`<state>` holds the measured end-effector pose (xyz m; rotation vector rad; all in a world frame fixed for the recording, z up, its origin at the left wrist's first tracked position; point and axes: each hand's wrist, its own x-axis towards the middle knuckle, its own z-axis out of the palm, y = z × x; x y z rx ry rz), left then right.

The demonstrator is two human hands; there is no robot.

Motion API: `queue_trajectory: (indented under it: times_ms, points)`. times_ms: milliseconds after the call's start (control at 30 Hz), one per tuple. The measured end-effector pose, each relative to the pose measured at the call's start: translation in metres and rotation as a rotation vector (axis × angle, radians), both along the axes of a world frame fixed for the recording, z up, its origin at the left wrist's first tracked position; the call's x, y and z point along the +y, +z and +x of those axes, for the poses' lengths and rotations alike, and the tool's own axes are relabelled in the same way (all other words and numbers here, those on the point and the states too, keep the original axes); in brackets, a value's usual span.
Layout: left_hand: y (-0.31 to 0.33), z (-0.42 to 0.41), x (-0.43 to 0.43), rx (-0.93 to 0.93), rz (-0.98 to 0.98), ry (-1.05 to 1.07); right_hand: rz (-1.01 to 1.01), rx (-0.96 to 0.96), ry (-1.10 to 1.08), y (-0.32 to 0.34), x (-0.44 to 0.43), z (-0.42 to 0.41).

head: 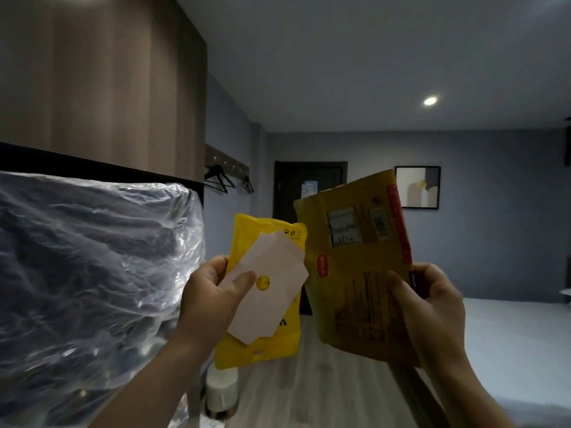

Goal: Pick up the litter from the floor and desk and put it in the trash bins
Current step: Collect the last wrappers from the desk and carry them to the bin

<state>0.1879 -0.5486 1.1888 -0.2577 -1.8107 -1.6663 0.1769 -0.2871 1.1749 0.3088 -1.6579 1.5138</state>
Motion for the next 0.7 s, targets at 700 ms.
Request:
queue_trajectory:
  times_ms: [700]
  points:
    - [-0.006,-0.399,0.067,-0.004,0.002,-0.062,-0.027,-0.040,-0.034,-0.006,0.067,-0.384]
